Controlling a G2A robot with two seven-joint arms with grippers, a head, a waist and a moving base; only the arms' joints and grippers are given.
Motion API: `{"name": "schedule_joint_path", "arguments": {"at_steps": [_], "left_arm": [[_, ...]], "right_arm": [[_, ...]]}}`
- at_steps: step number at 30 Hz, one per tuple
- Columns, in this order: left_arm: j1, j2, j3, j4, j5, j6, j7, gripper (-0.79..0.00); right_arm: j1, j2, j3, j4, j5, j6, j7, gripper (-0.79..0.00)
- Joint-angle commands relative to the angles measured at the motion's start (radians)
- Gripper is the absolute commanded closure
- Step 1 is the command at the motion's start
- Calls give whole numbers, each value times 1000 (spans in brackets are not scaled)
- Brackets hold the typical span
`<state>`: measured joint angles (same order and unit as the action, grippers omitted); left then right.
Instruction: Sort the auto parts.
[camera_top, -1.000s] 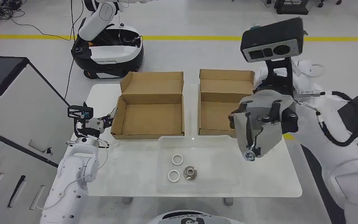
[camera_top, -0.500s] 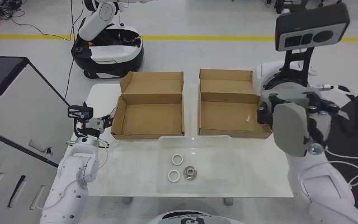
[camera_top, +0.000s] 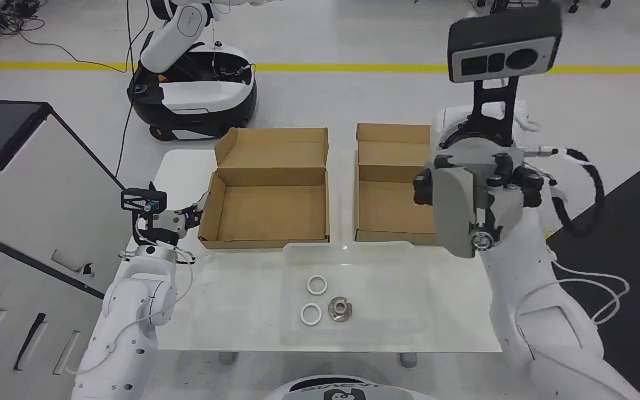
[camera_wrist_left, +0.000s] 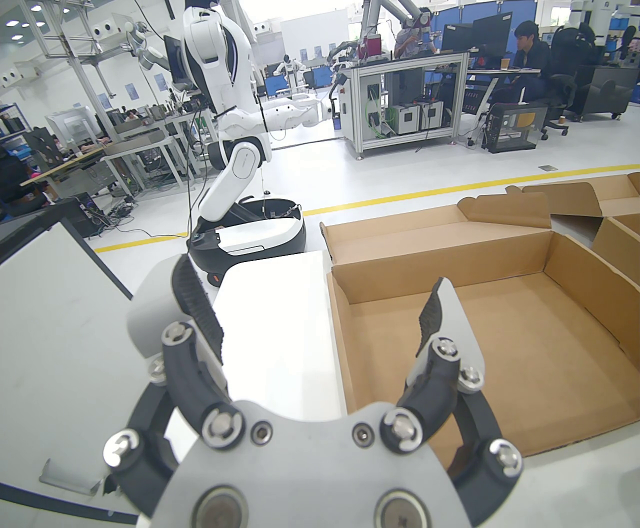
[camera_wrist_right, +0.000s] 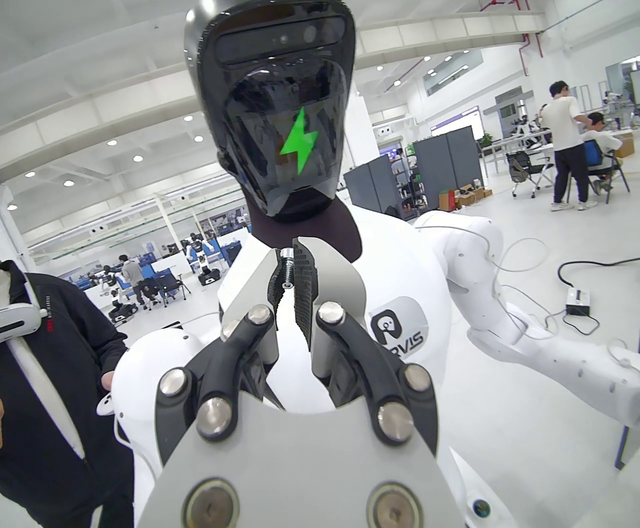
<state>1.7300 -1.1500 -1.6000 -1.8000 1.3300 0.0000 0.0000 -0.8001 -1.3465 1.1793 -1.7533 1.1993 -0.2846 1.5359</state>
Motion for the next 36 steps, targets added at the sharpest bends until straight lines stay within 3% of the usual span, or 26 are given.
{"name": "schedule_joint_path", "arguments": {"at_steps": [1, 7, 23, 36], "left_arm": [[0, 0, 0, 0, 0, 0, 0, -785], [0, 0, 0, 0, 0, 0, 0, -785], [0, 0, 0, 0, 0, 0, 0, -785], [0, 0, 0, 0, 0, 0, 0, -785]], "right_arm": [[2, -2, -4, 5, -32, 0, 0, 0], [12, 0, -19, 20, -104, 0, 0, 0], [-24, -25, 31, -79, 125, 0, 0, 0], [-11, -11, -10, -2, -64, 0, 0, 0]]}}
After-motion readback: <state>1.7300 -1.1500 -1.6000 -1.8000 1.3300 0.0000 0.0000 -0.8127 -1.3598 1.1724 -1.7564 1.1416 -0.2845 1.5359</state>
